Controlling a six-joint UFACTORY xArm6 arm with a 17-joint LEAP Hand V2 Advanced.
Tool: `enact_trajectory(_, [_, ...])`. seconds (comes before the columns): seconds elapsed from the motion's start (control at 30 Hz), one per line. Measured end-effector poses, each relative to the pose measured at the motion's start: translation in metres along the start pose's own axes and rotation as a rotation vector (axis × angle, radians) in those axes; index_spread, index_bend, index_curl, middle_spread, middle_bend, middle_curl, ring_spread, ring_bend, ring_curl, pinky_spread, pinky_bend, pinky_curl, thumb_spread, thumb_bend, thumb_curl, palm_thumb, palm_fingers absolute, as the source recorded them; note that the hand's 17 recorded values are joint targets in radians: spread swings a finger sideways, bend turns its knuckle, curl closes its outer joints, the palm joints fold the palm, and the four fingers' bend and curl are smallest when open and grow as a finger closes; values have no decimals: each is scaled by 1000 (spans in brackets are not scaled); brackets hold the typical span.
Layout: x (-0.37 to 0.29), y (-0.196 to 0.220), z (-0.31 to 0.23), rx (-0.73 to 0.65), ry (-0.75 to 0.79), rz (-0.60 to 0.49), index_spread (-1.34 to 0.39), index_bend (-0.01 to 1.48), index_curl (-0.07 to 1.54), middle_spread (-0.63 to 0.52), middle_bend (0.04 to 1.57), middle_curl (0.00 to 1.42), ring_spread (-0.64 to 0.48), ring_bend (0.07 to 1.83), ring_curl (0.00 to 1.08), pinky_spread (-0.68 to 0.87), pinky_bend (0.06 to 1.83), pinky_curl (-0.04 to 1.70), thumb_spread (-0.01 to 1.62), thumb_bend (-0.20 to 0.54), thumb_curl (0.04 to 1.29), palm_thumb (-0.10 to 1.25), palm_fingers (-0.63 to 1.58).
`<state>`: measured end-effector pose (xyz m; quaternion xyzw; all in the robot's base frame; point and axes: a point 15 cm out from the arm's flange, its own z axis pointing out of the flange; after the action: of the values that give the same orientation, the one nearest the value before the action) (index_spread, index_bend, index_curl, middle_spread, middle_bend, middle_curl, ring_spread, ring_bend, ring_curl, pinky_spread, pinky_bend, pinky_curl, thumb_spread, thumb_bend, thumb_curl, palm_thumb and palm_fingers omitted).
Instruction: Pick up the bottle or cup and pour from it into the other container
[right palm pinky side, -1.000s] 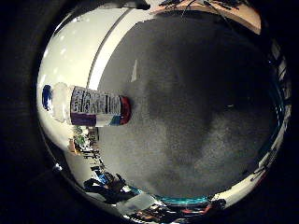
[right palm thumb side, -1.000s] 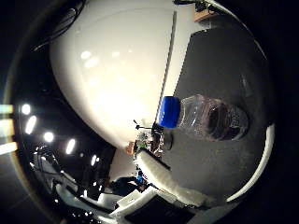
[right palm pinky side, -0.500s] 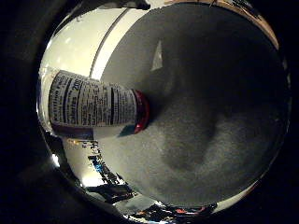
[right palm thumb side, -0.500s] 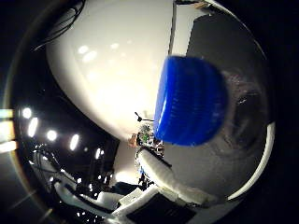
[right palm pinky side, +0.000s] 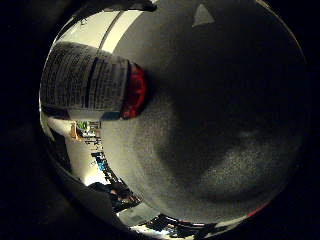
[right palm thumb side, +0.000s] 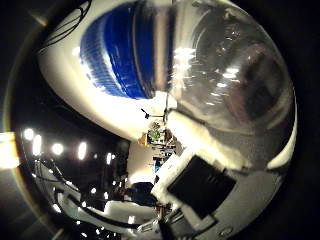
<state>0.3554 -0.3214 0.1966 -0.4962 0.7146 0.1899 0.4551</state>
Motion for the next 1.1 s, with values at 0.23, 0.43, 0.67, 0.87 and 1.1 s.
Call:
enact_trajectory(0.23, [-12, 3, 9, -47, -8, -23, -265, 404, 461, -105, 806, 569, -132, 1094, 428, -332, 1241, 103, 964, -19, 454, 848, 1277])
enact_trajectory(0.43, [-22, 5, 9, -63, -37, -34, -232, 831, 672, -86, 1118, 663, -169, 1243, 518, -272, 1416, 274, 901, -20, 524, 905, 1294])
enact_trajectory(0.67, [-32, 0, 3, -45, -30, -57, -197, 1128, 789, -127, 1305, 756, -211, 1380, 639, -192, 1599, 423, 819, -11, 626, 1022, 1108])
enact_trajectory(0.87, [-53, -1, -5, -68, 29, -108, -194, 1178, 817, -140, 1351, 799, -233, 1377, 714, -180, 1601, 507, 663, -13, 737, 1076, 1057])
enact_trajectory(1.1, [-116, 4, 8, -140, 112, -227, -195, 1193, 834, -143, 1366, 823, -248, 1346, 782, -183, 1541, 581, 519, -15, 829, 1087, 1051])
